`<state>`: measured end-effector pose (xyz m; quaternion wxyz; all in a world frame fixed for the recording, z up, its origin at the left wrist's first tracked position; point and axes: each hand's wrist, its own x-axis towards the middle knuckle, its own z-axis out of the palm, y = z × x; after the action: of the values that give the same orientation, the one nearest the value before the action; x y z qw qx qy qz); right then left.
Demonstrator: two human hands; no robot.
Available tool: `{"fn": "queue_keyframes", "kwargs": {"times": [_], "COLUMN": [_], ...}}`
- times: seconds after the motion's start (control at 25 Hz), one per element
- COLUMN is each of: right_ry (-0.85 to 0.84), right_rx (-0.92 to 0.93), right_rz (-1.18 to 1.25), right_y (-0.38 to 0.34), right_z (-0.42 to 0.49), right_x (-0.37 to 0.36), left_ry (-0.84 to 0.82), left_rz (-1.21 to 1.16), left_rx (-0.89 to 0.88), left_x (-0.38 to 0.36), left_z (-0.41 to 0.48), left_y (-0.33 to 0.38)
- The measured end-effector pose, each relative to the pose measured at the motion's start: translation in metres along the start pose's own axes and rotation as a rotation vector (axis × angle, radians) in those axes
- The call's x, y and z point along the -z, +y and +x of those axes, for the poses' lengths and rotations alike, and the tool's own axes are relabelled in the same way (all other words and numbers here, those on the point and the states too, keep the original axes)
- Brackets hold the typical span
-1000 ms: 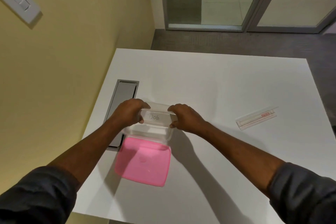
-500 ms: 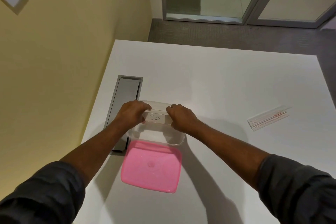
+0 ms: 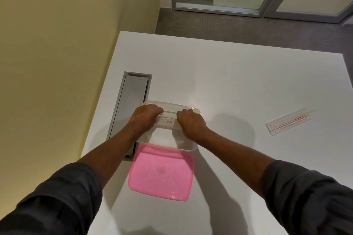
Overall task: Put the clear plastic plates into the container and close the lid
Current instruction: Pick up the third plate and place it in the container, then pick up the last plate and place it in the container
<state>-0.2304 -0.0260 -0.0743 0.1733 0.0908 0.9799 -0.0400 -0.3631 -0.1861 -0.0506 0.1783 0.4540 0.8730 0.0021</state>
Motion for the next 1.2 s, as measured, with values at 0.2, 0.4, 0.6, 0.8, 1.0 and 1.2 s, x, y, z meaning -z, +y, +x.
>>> {"fn": "queue_keyframes", "kwargs": {"times": [0.2, 0.4, 0.6, 0.8, 1.0, 1.2], "right_ry": [0.027, 0.084, 0.296, 0.535, 0.483, 0.402], "right_rx": [0.006, 0.009, 0.084, -0.098, -0.346, -0.646], "right_rz": [-0.011, 0.1, 0.33, 0.581, 0.757, 0.999], "right_y": [-0.001, 0.006, 0.027, 0.072, 0.142, 0.219], "right_z": [0.0, -0.012, -0.045, -0.094, -0.146, -0.187], "right_x": [-0.004, 0.006, 0.027, 0.027, 0.007, -0.011], "left_ry": [0.006, 0.01, 0.161, 0.381, 0.349, 0.188], "left_rz": [-0.005, -0.011, -0.176, -0.363, -0.504, -0.576], "left_rx": [-0.007, 0.014, 0.152, 0.167, 0.094, 0.037], "left_x": [-0.001, 0.002, 0.018, 0.038, 0.035, 0.014], "left_z": [0.002, -0.002, -0.002, 0.001, 0.015, 0.042], "left_y": [0.002, 0.008, 0.048, 0.123, 0.213, 0.291]}}
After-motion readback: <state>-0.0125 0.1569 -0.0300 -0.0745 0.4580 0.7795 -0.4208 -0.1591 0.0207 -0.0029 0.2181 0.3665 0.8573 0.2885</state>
